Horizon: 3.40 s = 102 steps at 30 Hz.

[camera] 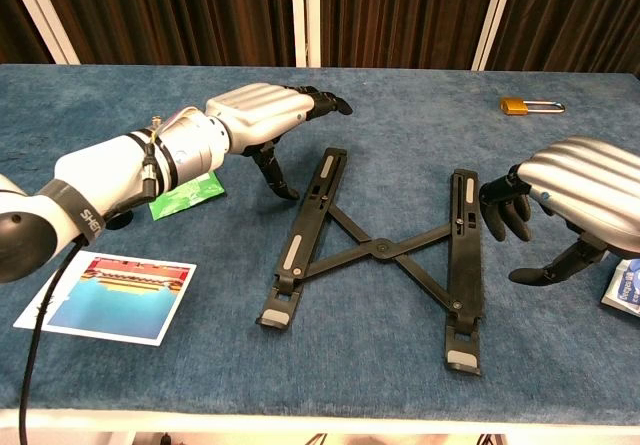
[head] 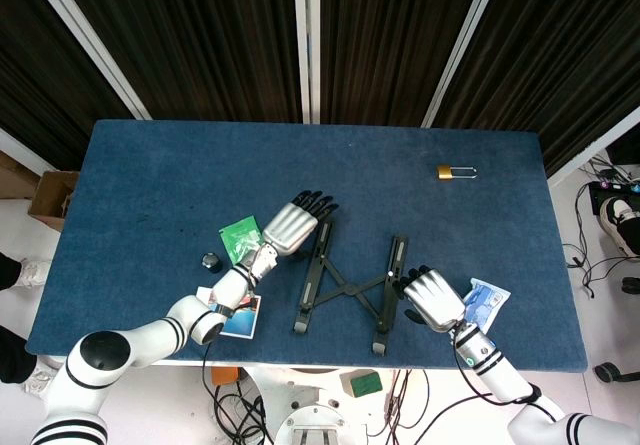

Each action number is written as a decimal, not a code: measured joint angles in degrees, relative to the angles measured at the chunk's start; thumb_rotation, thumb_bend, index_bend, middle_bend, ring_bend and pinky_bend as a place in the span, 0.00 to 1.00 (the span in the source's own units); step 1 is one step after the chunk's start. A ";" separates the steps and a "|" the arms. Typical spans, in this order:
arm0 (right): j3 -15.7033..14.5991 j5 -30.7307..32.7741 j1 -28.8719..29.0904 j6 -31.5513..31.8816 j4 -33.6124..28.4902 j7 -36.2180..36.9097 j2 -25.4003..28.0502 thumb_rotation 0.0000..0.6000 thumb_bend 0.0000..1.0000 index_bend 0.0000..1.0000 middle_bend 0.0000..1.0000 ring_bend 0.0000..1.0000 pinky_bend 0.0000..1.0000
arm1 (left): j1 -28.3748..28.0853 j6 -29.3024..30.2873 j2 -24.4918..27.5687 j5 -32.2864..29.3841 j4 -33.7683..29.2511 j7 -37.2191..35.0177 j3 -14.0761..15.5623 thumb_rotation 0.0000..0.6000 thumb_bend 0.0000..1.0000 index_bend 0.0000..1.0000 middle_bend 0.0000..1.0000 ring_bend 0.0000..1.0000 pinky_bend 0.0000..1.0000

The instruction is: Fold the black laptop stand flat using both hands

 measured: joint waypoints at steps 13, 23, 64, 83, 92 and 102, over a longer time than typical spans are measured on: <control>0.01 0.45 1.74 -0.71 6.47 -1.52 -4.79 1.00 0.03 0.64 0.70 0.54 0.66 | -1.29 -1.22 -2.03 -0.60 3.68 -1.82 -0.24 1.00 0.08 0.09 0.05 0.00 0.10; 0.15 0.69 2.71 -0.40 8.79 -2.27 -7.05 1.00 0.03 0.64 0.70 0.54 0.66 | -1.56 -1.82 -3.21 -0.84 4.91 -4.28 -0.15 1.00 0.08 0.09 0.05 0.00 0.10; 3.38 9.95 13.45 -18.23 -11.51 -12.42 2.61 1.00 0.03 0.00 0.00 0.00 0.00 | 9.32 11.29 16.81 -0.59 -20.58 -3.94 0.99 1.00 0.08 0.09 0.05 0.00 0.10; 6.32 35.50 29.45 -34.04 -9.36 -32.09 -1.43 1.00 0.04 0.00 0.00 0.00 0.00 | 21.72 22.74 30.94 1.40 -36.75 -8.92 3.57 1.00 0.07 0.09 0.05 0.00 0.10; 5.98 42.90 34.26 -35.16 -7.71 -33.00 -2.90 1.00 0.19 0.08 0.18 0.03 0.01 | 22.59 22.94 30.69 2.32 -35.97 -9.91 3.64 1.00 0.07 0.09 0.05 0.00 0.10; 6.49 41.10 36.06 -32.64 -5.66 -27.75 -3.77 1.00 0.30 0.44 0.44 0.25 0.15 | 23.65 23.48 31.55 2.75 -36.27 -9.52 3.57 1.00 0.06 0.09 0.04 0.00 0.10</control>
